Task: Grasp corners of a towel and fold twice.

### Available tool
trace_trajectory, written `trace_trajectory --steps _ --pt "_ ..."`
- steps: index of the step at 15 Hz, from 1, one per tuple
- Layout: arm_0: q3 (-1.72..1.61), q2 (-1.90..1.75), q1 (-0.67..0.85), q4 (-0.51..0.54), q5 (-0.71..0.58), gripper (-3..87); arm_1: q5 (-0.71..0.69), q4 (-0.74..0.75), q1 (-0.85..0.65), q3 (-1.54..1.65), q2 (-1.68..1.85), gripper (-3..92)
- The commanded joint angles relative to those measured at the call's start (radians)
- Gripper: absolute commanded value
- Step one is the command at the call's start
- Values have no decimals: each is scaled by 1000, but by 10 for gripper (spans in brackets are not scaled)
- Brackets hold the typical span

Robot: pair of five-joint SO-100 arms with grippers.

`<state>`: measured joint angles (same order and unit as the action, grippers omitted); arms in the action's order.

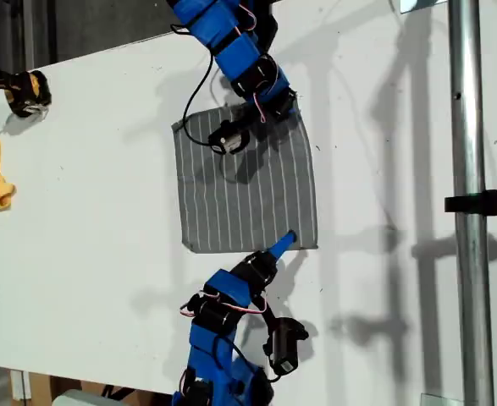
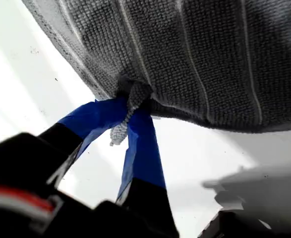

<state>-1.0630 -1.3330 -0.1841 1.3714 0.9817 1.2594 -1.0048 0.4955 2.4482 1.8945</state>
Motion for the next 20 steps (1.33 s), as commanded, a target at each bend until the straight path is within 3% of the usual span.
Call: trace_trajectory --steps 1,16,20 --pt "20 18 -14 -2 -21 309 -12 -8 5 -61 17 -1" --pt "91 411 -57 -155 48 301 -12 -15 0 -67 23 -1" --pt "100 495 -54 -164 72 242 -12 -21 3 -67 26 -1"
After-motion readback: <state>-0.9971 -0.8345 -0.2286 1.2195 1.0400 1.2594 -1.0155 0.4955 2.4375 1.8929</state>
